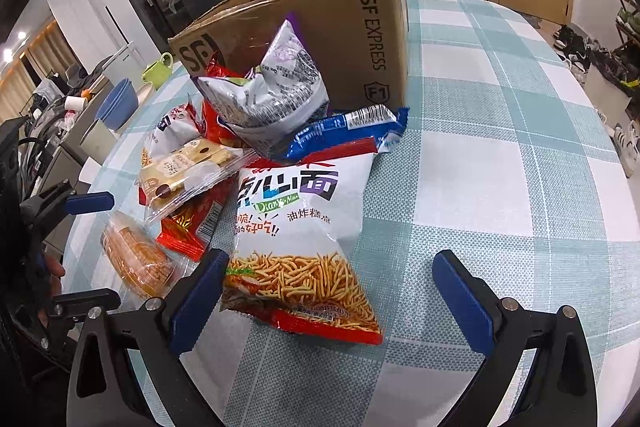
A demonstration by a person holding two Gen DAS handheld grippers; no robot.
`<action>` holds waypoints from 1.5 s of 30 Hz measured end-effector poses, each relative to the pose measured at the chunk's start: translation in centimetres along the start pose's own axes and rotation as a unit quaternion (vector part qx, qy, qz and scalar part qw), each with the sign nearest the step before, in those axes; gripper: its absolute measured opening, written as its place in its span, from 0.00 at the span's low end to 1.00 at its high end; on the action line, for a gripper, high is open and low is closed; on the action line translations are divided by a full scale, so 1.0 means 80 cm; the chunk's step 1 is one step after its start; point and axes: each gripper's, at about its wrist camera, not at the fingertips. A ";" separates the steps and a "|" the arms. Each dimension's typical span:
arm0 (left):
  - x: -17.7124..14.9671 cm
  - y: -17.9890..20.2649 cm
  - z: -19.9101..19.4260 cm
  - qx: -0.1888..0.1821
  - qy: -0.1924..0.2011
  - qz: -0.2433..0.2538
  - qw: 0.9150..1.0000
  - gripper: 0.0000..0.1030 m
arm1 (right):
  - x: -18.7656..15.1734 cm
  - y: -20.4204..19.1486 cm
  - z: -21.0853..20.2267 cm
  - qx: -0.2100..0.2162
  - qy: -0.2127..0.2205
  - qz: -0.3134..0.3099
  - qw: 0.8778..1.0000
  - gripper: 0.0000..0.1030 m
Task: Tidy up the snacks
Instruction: 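Move both grippers back toward the remaining snack pile, then close the left gripper on the wrapped bread roll while the right grips the white noodle-snack bag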
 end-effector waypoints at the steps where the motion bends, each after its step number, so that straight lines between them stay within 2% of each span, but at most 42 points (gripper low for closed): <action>1: 0.000 0.001 0.000 0.001 0.000 0.006 1.000 0.99 | 0.000 0.001 0.000 0.000 0.000 0.000 1.000 0.99; 6: 0.000 0.008 0.019 0.025 -0.014 0.032 0.999 0.99 | 0.001 0.001 0.000 -0.001 -0.002 -0.002 1.000 0.99; 14: 0.002 0.005 0.043 0.020 -0.032 0.001 0.999 0.99 | 0.010 -0.011 -0.001 0.001 0.007 -0.017 1.000 0.99; 16: 0.002 0.004 0.044 0.020 -0.032 -0.005 0.999 0.99 | 0.012 -0.014 0.000 -0.001 0.008 -0.022 1.000 0.96; 17: 0.003 0.003 0.045 0.020 -0.032 -0.007 0.999 0.97 | 0.013 -0.016 0.001 0.000 0.007 -0.025 1.000 0.86; 19: 0.002 0.002 0.044 0.015 -0.033 -0.009 0.999 0.94 | 0.014 -0.019 0.003 0.004 0.002 -0.031 0.999 0.76; 23: 0.000 0.004 0.042 0.017 -0.033 0.000 0.999 0.89 | 0.008 -0.023 0.000 0.016 0.005 -0.038 0.999 0.66; 27: -0.006 0.010 0.035 0.024 -0.026 0.014 0.999 0.85 | 0.003 -0.024 -0.006 0.015 0.013 -0.039 0.999 0.62; 31: -0.009 0.009 0.027 0.016 -0.018 0.011 1.000 0.73 | -0.003 -0.024 -0.013 0.014 0.024 -0.042 0.999 0.56; 32: -0.010 0.009 0.025 0.013 -0.015 0.011 1.000 0.67 | -0.004 -0.025 -0.016 0.015 0.027 -0.043 0.999 0.52; 33: -0.011 0.009 0.022 0.001 -0.012 0.011 1.000 0.60 | -0.005 -0.025 -0.018 0.017 0.029 -0.044 0.998 0.52; 35: -0.012 0.009 0.016 -0.008 -0.007 0.010 1.000 0.55 | -0.008 -0.026 -0.023 0.015 0.034 -0.045 0.998 0.51; 45: -0.012 0.011 -0.010 -0.029 0.024 -0.006 0.999 0.53 | -0.015 -0.017 -0.058 0.004 0.074 -0.034 0.997 0.51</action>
Point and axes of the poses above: each gripper's, at about its wrist camera, not at the fingertips, and z roughly the way its jaws point, y to its right, x to its top, and after that the axes turned 13 degrees about -z, right-handed
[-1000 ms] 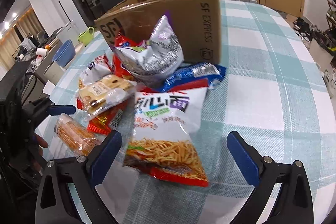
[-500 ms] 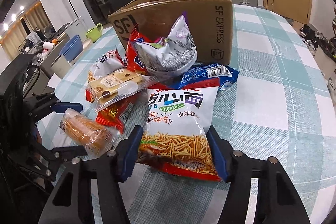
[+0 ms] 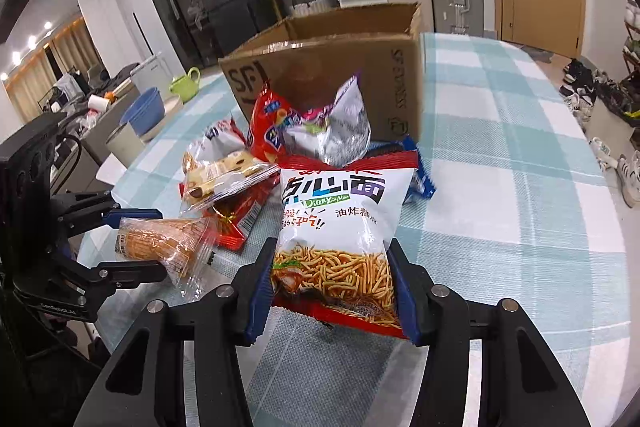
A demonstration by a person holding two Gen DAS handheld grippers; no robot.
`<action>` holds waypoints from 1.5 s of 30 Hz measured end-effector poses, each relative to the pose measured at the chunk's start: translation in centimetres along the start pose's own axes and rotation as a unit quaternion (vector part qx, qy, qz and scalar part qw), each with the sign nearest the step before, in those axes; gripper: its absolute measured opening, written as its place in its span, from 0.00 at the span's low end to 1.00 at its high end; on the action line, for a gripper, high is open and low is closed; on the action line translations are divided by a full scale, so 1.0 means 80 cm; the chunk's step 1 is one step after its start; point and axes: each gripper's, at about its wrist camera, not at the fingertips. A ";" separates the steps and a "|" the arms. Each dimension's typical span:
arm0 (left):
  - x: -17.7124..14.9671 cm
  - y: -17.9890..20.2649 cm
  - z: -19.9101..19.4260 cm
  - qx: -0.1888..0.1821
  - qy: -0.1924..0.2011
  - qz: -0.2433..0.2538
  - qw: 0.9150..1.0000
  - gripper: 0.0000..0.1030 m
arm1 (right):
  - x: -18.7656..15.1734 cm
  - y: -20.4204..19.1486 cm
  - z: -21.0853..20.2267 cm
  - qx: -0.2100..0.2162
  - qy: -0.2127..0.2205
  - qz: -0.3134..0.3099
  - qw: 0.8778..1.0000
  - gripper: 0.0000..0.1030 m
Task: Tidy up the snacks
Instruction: 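Close the left gripper on the wrapped bread roll while the right grips the white noodle-snack bag, then carry the bread roll and noodle-snack bag over the box with both grippers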
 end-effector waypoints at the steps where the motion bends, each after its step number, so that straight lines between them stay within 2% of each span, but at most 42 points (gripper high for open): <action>1: 0.000 0.001 -0.003 -0.001 0.003 -0.001 1.000 0.53 | 0.000 0.000 -0.005 -0.001 0.006 0.000 1.000 0.51; 15: 0.005 0.007 -0.046 -0.015 0.052 -0.033 0.998 0.52 | 0.002 -0.002 -0.056 -0.012 0.059 0.001 0.998 0.51; 21: 0.013 -0.001 -0.060 -0.008 0.082 -0.059 0.995 0.51 | 0.010 -0.001 -0.064 -0.016 0.074 0.002 0.997 0.51; 31: 0.050 -0.031 -0.078 0.010 0.130 -0.121 0.984 0.51 | 0.040 -0.008 -0.056 -0.011 0.094 -0.008 0.996 0.51; 45: 0.112 -0.041 -0.071 0.028 0.150 -0.151 0.977 0.51 | 0.087 0.002 -0.045 -0.022 0.109 -0.012 0.994 0.51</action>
Point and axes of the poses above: each gripper's, at about its wrist camera, not at the fingertips, and z roughly the way its jaws point, y to its right, x to its top, and after that the axes turned 13 degrees about -z, right-handed
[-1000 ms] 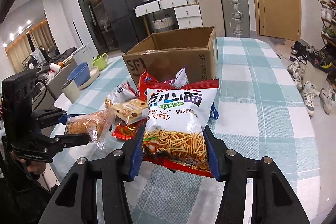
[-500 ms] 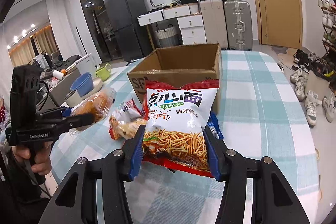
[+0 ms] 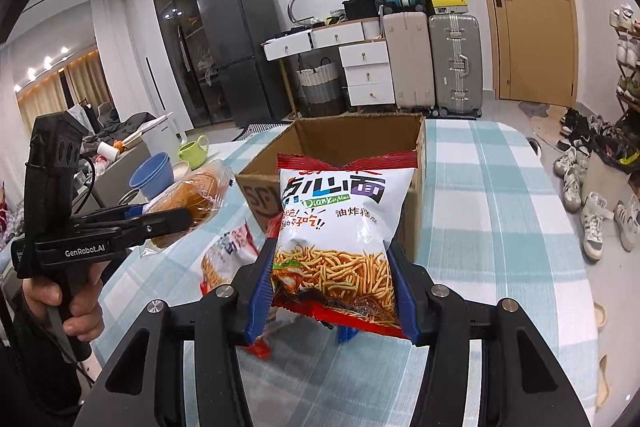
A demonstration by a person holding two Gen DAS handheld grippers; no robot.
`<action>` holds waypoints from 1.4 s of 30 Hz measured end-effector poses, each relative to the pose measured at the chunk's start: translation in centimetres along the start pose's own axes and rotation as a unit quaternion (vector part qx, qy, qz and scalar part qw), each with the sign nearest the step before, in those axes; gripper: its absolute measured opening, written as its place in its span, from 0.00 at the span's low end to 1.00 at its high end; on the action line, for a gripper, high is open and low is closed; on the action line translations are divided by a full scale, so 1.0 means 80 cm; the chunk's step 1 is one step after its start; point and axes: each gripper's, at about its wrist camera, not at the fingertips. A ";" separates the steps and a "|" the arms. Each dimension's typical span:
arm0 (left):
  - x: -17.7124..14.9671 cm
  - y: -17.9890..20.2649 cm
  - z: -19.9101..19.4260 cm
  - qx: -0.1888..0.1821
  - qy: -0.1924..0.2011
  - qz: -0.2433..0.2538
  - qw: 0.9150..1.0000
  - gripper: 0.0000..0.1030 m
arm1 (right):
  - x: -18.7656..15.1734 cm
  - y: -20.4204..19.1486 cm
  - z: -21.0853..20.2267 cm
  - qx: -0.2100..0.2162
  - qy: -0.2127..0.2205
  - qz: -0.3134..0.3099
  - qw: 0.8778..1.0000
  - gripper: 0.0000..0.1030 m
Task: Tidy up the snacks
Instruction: 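Carry the bread roll and noodle-snack bag over the box with both grippers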
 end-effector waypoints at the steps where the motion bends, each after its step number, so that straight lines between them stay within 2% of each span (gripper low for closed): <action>1: 0.004 0.000 0.003 0.000 0.002 -0.002 1.000 0.51 | 0.003 0.001 0.001 0.000 0.001 -0.001 1.000 0.51; 16: 0.073 0.011 0.044 0.013 0.028 -0.015 0.999 0.51 | 0.052 0.027 0.037 -0.011 0.008 -0.005 1.000 0.51; 25: 0.108 0.023 0.072 0.016 0.034 -0.014 0.999 0.51 | 0.062 0.039 0.052 -0.012 0.008 -0.001 1.000 0.51; 42: 0.138 0.012 0.154 0.045 0.019 -0.022 0.999 0.51 | 0.087 0.060 0.110 -0.010 -0.007 0.004 1.000 0.51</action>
Point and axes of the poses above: each gripper's, at about its wrist camera, not at the fingertips, and z roughly the way its jaws point, y to its right, x to its top, and after that the axes turned 13 degrees about -z, right-handed
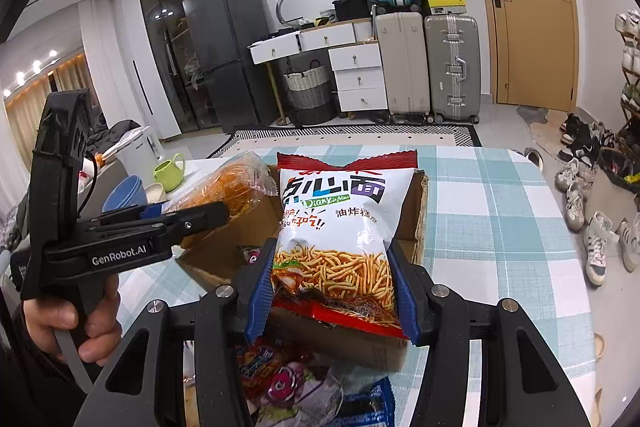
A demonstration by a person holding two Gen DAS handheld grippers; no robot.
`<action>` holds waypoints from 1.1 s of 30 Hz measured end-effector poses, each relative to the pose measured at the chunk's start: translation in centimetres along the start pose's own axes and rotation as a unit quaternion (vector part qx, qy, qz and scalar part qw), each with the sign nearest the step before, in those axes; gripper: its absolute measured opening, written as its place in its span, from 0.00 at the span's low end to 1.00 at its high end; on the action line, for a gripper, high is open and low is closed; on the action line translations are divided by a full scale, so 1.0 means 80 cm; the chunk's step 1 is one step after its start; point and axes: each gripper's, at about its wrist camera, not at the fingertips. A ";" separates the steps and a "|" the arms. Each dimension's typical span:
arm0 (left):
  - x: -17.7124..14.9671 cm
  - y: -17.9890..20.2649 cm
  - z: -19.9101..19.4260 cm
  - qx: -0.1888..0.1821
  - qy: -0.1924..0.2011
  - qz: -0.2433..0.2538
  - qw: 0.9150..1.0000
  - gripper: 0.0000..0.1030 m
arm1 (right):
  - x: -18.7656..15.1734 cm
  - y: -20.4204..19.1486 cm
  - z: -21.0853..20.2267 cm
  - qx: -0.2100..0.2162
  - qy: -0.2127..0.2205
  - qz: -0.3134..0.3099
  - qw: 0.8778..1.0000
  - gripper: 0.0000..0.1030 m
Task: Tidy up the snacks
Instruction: 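Carry the bread roll and noodle-snack bag over the box with both grippers, then open both grippers to drop the bread roll and noodle bag into the box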
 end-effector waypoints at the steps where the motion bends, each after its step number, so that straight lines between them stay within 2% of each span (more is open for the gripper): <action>1: 0.001 0.001 0.005 0.003 -0.001 0.000 1.000 0.51 | 0.000 0.000 0.000 0.000 0.000 -0.001 1.000 0.51; 20: 0.005 0.025 0.040 0.026 0.015 0.040 0.999 0.52 | 0.006 -0.001 0.039 -0.010 -0.014 -0.025 1.000 0.51; 26: 0.005 0.027 0.048 0.020 0.008 0.043 0.999 0.51 | 0.004 0.000 0.045 -0.020 -0.023 -0.033 0.999 0.51; 29: 0.003 0.026 0.056 0.005 -0.014 0.033 0.999 0.44 | 0.002 -0.001 0.046 -0.024 -0.025 -0.036 0.999 0.51; 33: -0.001 0.028 0.061 0.008 -0.009 0.046 0.999 0.44 | 0.000 -0.001 0.050 -0.024 -0.029 -0.037 0.999 0.51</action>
Point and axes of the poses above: each gripper's, at about its wrist camera, not at the fingertips, and z roughly the way its jaws point, y to its right, x to its top, and after that the axes turned 13 degrees about -z, right-handed
